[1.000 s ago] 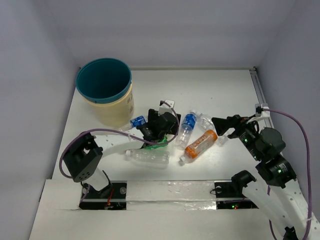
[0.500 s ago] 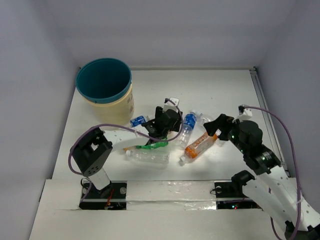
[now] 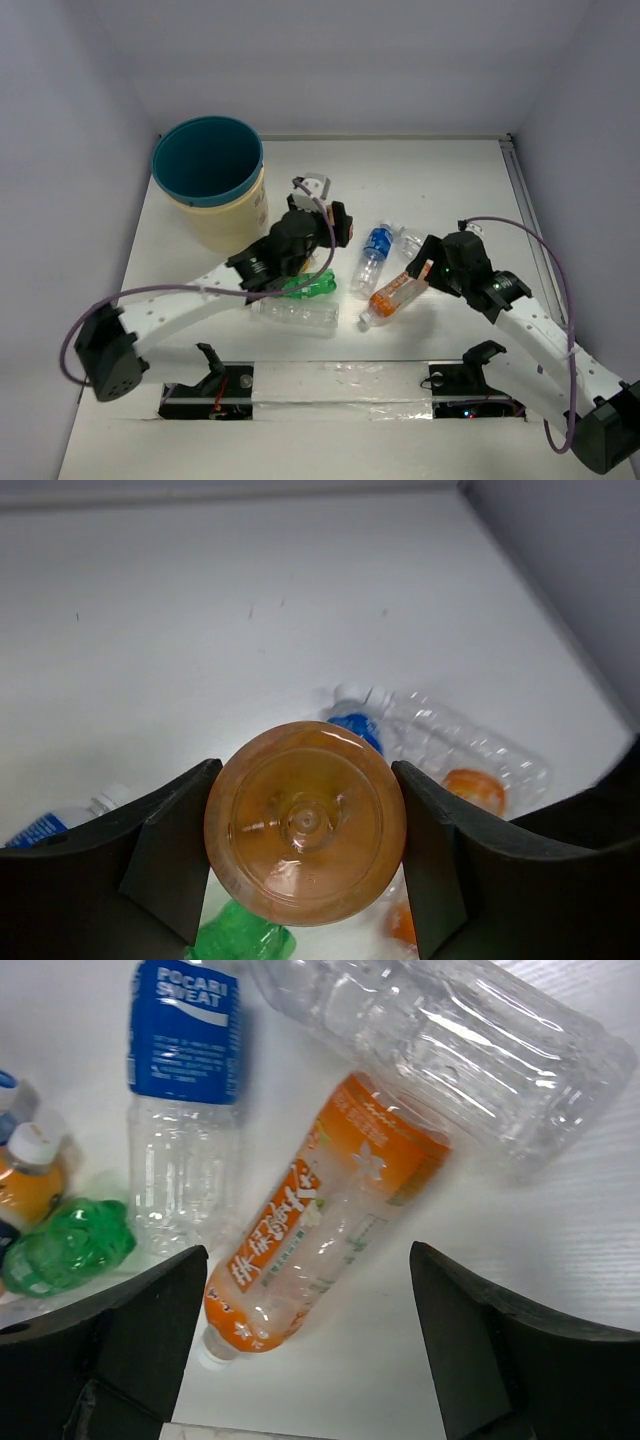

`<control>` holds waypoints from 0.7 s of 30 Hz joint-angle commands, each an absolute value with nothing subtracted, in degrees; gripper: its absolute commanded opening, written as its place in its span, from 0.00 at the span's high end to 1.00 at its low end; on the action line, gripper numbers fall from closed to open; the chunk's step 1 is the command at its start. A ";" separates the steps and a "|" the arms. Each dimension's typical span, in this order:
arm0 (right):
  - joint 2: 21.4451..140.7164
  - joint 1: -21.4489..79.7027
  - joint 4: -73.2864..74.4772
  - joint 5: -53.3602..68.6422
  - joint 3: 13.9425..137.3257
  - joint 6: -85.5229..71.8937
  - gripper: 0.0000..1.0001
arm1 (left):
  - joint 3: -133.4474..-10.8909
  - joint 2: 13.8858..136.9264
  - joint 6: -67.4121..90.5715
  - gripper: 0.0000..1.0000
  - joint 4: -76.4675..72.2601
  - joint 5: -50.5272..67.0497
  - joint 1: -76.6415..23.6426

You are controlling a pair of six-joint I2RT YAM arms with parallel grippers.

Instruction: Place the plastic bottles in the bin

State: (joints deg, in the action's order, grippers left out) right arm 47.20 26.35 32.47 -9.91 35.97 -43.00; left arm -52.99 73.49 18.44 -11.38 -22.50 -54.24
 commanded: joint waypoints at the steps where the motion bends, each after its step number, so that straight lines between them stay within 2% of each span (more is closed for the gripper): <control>1: 49.56 26.46 36.47 -14.32 39.55 -46.48 0.14 | -52.82 64.53 17.23 0.62 -14.85 -22.76 -54.05; 5: 54.13 26.46 38.58 -14.51 40.96 -47.90 0.12 | -54.92 57.32 16.08 0.62 -12.67 -25.04 -54.05; 12: 54.93 26.98 32.62 -5.63 37.36 -53.43 0.03 | -56.34 49.23 15.65 0.61 -11.16 -31.36 -54.05; 21: 60.98 27.51 29.71 -4.92 35.33 -56.34 0.02 | -63.71 43.33 11.78 0.59 -9.75 -42.60 -53.53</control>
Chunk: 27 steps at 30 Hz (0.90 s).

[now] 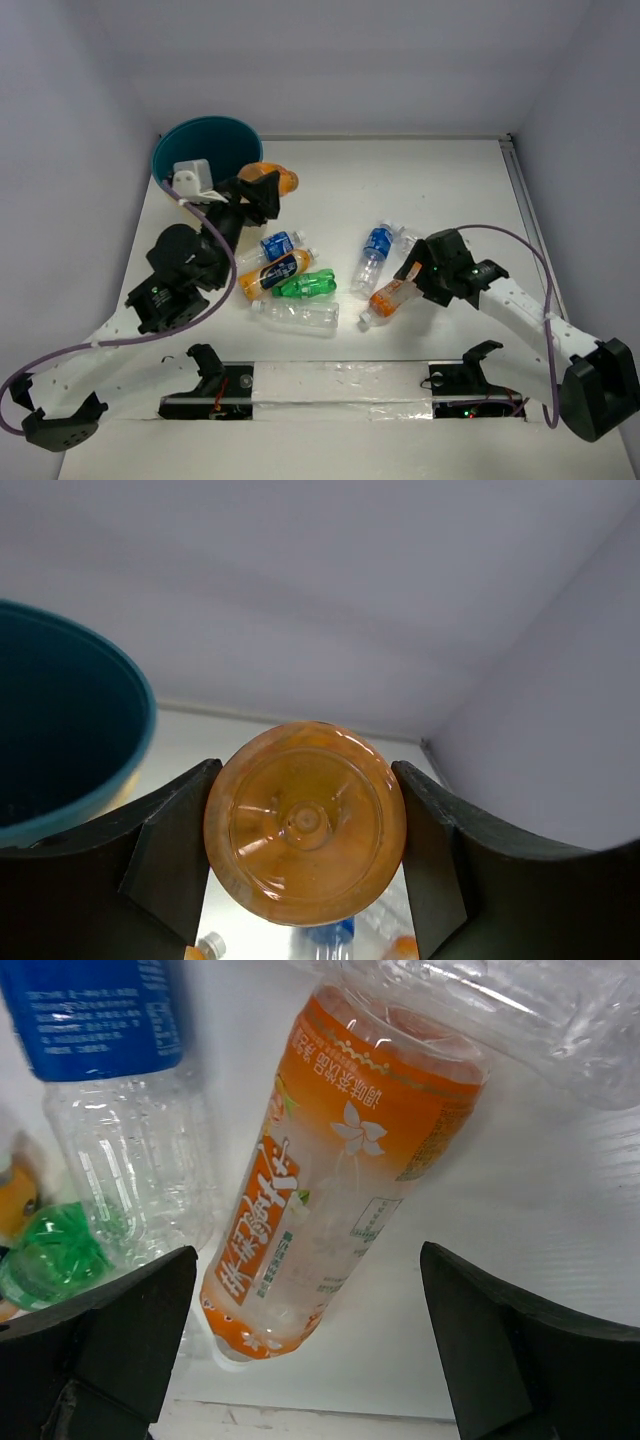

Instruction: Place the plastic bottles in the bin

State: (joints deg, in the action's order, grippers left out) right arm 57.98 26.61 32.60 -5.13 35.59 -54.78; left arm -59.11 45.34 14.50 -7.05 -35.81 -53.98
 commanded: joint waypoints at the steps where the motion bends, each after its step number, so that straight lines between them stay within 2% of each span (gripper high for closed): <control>1: 61.69 27.51 29.45 -5.27 35.33 -56.16 0.01 | -64.33 43.42 9.95 0.59 -10.28 -43.58 -53.00; 8: 68.90 27.51 24.97 -4.83 35.07 -55.81 0.02 | -70.83 49.21 8.25 0.58 -8.97 -44.04 -44.75; 12: 71.80 27.51 21.98 -4.66 33.84 -56.25 0.12 | -73.99 53.60 11.49 0.57 -3.97 -40.00 -35.70; 17: 70.15 28.04 22.15 -4.48 33.40 -56.07 0.23 | -79.18 61.68 18.27 0.56 5.95 -21.99 -17.16; 20: 67.25 28.04 23.38 -5.27 32.96 -55.90 0.33 | -78.14 61.70 18.37 0.55 4.14 -19.25 -13.46; 27: 56.88 30.84 30.21 -6.41 35.41 -55.11 0.37 | -75.16 65.13 18.02 0.52 4.92 -18.72 -12.83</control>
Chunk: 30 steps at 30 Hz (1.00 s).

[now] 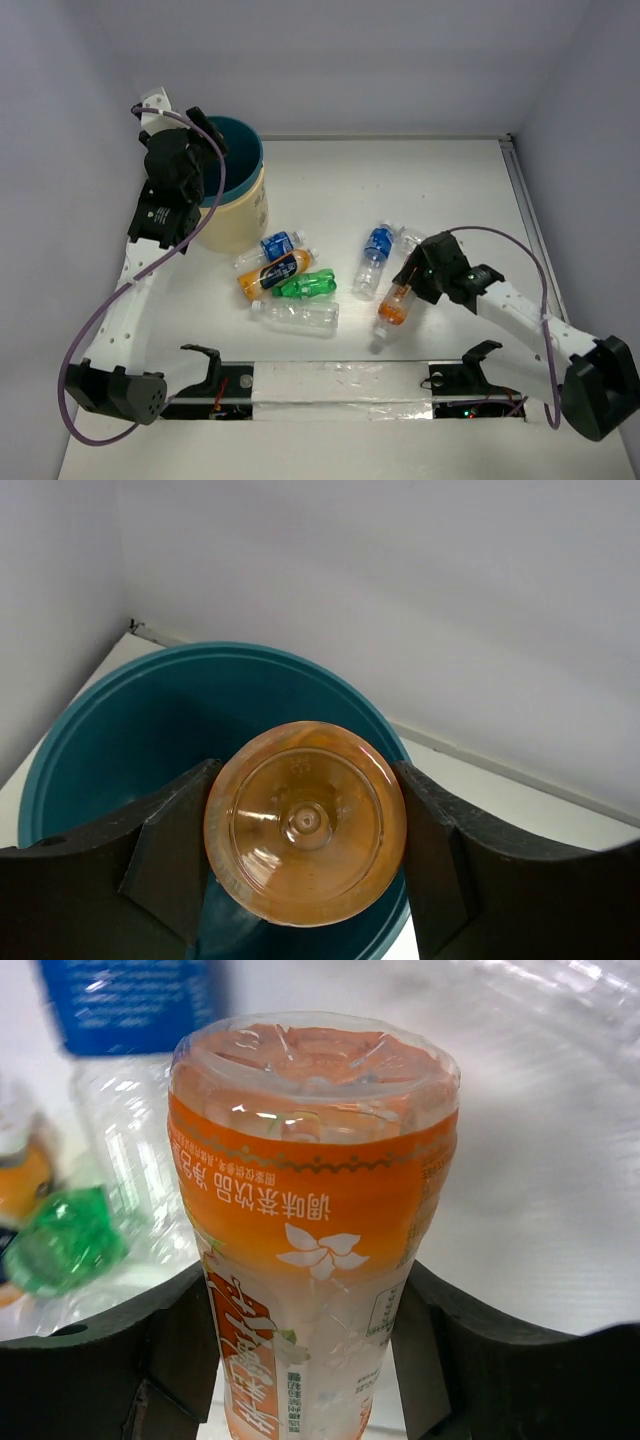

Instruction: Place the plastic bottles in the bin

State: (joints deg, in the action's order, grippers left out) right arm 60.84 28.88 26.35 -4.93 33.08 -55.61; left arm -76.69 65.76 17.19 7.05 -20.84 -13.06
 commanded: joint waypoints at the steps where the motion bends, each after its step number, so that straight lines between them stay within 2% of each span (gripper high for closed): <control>1: 53.38 30.85 31.19 -6.33 35.85 -55.11 0.37 | -74.36 65.13 18.10 0.51 4.83 -18.89 -12.83; 5: 44.42 33.57 35.15 -6.42 40.86 -55.20 0.40 | -71.81 64.51 18.37 0.48 4.48 -18.98 -12.83; 7: 42.37 34.10 35.77 -6.07 45.41 -54.50 0.41 | -71.02 64.34 18.02 0.40 4.83 -20.03 -12.83; 8: 41.67 34.71 35.95 -6.06 47.09 -54.32 0.42 | -70.67 64.07 17.76 0.34 5.01 -20.56 -12.83; 9: 41.66 35.59 35.34 -6.15 48.94 -54.06 0.42 | -70.14 63.90 17.58 0.17 5.10 -20.91 -12.83; 11: 42.62 36.73 33.58 -5.71 54.45 -53.01 0.41 | -69.87 62.68 17.75 0.01 5.10 -20.66 -12.83; 14: 48.76 41.21 30.16 -6.67 64.72 -50.73 0.41 | -69.61 59.08 18.11 0.01 4.66 -17.85 -12.83; 19: 69.19 47.63 24.88 -12.29 84.60 -44.31 0.37 | -69.00 51.52 17.76 0.01 6.24 -12.06 -12.83; 20: 72.30 48.25 23.57 -12.57 87.94 -41.95 0.37 | -68.39 48.28 17.41 0.03 6.41 -11.43 -12.83; 22: 78.37 48.87 19.52 -11.79 97.79 -40.09 0.37 | -66.45 45.19 17.05 0.19 7.03 -9.85 -12.83; 23: 84.40 48.87 18.55 -11.34 101.39 -38.60 0.37 | -66.01 42.30 16.88 0.28 7.47 -9.15 -12.83; 24: 87.33 48.87 17.41 -10.99 104.91 -37.98 0.37 | -65.31 40.97 16.35 0.43 8.51 -8.88 -12.83; 26: 96.27 48.87 14.77 -9.50 115.89 -36.48 0.37 | -64.78 37.90 15.82 0.58 10.62 -6.95 -12.83; 27: 99.37 48.87 14.50 -9.14 120.10 -35.95 0.37 | -64.17 36.92 15.91 0.69 11.24 -6.51 -12.83; 28: 102.45 48.87 14.41 -8.97 128.24 -34.90 0.37 | -63.81 35.87 16.08 0.73 11.68 -5.29 -12.83; 30: 110.86 48.87 13.89 -9.05 135.32 -33.93 0.37 | -62.85 33.14 16.43 0.75 12.65 -3.79 -12.83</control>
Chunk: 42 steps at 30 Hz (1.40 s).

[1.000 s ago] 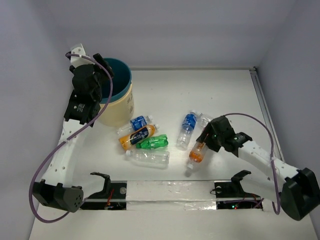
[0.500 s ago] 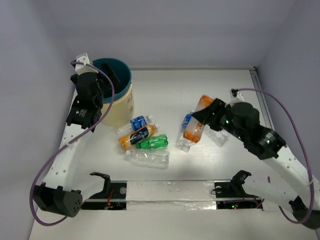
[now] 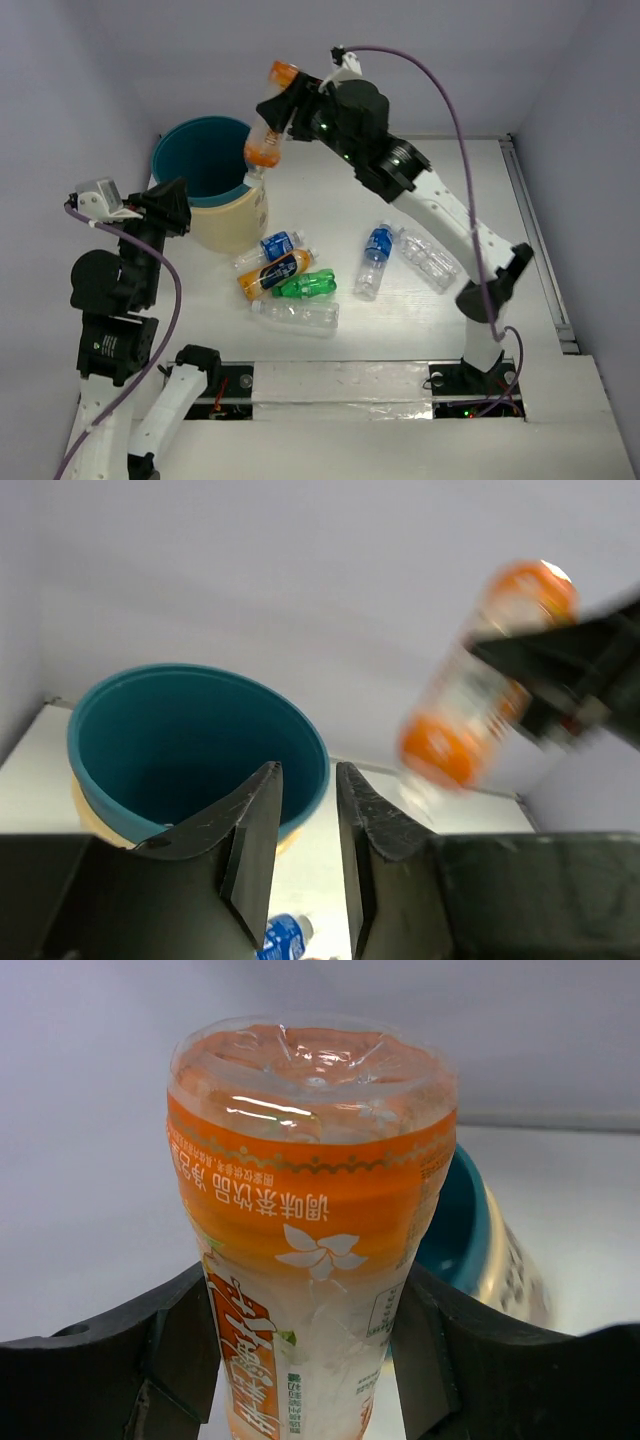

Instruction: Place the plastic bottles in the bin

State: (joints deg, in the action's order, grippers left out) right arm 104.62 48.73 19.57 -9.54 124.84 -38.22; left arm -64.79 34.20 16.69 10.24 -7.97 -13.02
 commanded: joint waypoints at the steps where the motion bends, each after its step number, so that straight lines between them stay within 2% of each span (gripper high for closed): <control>1: 113.35 49.39 13.19 -9.23 138.31 -33.66 0.37 | -62.15 32.53 16.96 0.75 13.18 -2.13 -12.83; 3: 118.97 49.39 10.39 -9.49 143.86 -32.96 0.37 | -60.83 31.03 17.58 0.73 14.24 -0.36 -12.83; 7: 123.99 49.39 3.09 -10.81 144.84 -32.17 0.38 | -58.36 29.80 19.16 0.71 14.68 5.52 -12.83; 13: 131.22 50.71 1.23 -10.28 151.00 -28.13 0.35 | -56.95 28.83 20.83 0.66 14.24 10.01 -12.83; 14: 131.66 50.71 1.23 -10.28 150.74 -27.34 0.33 | -56.95 28.83 21.09 0.65 14.06 10.63 -12.83; 19: 131.48 51.24 1.93 -8.97 148.97 -25.93 0.00 | -58.09 28.83 22.15 0.54 14.06 13.00 -12.83; 24: 126.77 51.24 3.78 -8.88 147.40 -22.95 0.00 | -59.24 30.76 23.46 0.41 13.28 20.28 -12.83; 27: 120.43 50.63 4.22 -11.68 139.44 -20.92 0.00 | -58.01 33.04 25.40 0.40 10.12 25.21 -12.83; 29: 111.22 49.06 3.69 -12.74 131.79 -20.13 0.11 | -57.22 34.88 26.71 0.40 8.27 27.85 -12.83; 30: 107.61 48.35 3.17 -12.92 127.14 -20.13 0.19 | -56.78 35.68 27.15 0.43 6.26 28.56 -12.83; 31: 100.01 47.38 1.60 -13.01 116.74 -20.30 0.40 | -56.26 36.29 27.51 0.49 5.37 29.17 -14.40; 33: 92.24 44.06 0.62 -12.66 105.96 -21.88 0.65 | -55.99 38.93 28.12 0.52 3.18 27.78 -17.47; 34: 88.28 42.90 0.53 -12.48 95.90 -22.49 0.78 | -55.90 39.63 28.12 0.53 2.47 23.07 -23.23; 36: 77.29 39.40 1.05 -12.04 86.53 -23.64 0.83 | -56.25 43.40 26.90 0.54 1.93 15.51 -30.81; 37: 73.95 38.33 3.23 -11.95 79.00 -23.82 0.84 | -56.86 45.07 26.46 0.54 1.85 9.03 -34.68; 38: 67.91 37.19 4.56 -12.48 75.79 -24.25 0.84 | -57.13 49.09 25.85 0.54 1.58 5.92 -41.42; 39: 65.07 36.48 6.05 -13.00 72.80 -24.43 0.84 | -57.56 51.48 25.32 0.53 1.58 2.67 -44.01; 40: 62.43 35.69 8.85 -13.79 70.16 -24.61 0.84 | -58.26 53.68 24.27 0.48 1.58 -2.58 -45.95; 42: 55.85 35.07 14.29 -17.04 64.09 -25.74 0.83 | -58.80 61.06 23.47 0.37 1.32 -4.82 -48.77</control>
State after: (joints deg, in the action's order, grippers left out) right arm 60.16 35.20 5.93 -14.15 70.46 -24.21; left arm -57.19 54.41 25.47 3.99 6.28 -45.98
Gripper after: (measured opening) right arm 0.169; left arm 0.600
